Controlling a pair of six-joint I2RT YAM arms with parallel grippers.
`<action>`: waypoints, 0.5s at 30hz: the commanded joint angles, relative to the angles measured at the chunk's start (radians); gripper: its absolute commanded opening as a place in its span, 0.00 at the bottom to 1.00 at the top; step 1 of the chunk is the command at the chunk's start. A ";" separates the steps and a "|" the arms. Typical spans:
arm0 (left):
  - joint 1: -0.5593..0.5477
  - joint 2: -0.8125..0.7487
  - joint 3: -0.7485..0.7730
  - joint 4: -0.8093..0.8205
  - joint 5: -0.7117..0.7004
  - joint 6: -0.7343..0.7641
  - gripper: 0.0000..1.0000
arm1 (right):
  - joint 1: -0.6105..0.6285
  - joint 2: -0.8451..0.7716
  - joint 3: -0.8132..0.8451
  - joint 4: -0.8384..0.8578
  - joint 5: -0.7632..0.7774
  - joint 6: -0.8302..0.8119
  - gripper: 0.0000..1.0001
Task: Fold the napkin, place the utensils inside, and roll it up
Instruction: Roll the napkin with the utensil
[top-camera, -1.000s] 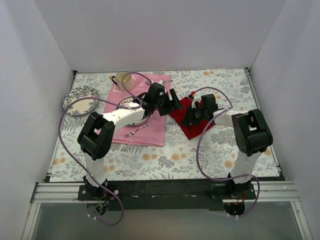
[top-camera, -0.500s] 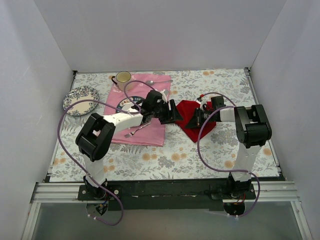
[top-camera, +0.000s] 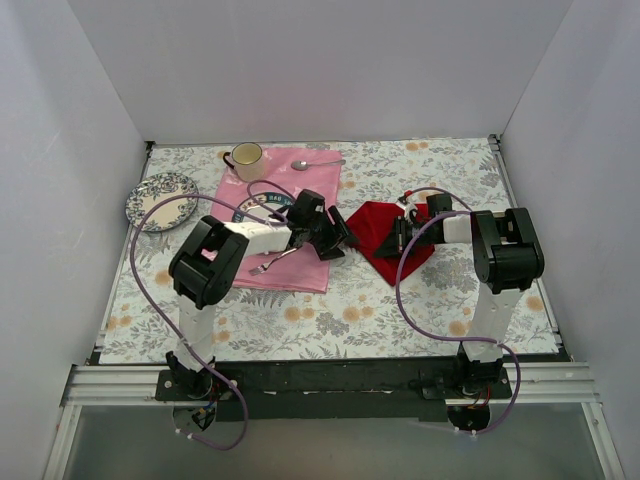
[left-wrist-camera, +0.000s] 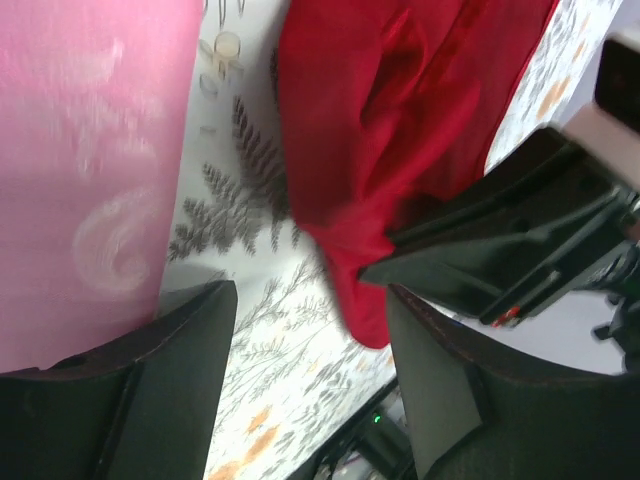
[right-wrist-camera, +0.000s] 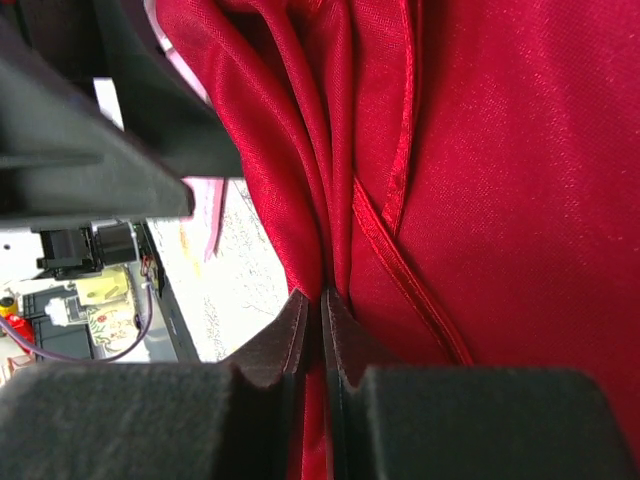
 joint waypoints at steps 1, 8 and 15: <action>-0.006 0.042 0.082 -0.075 -0.097 -0.068 0.59 | -0.010 0.027 0.017 -0.035 0.041 -0.011 0.01; -0.026 0.110 0.122 -0.097 -0.151 -0.111 0.58 | -0.008 0.033 0.026 -0.035 0.041 -0.010 0.01; -0.027 0.142 0.130 -0.095 -0.238 -0.091 0.50 | -0.010 0.041 0.034 -0.047 0.035 -0.020 0.01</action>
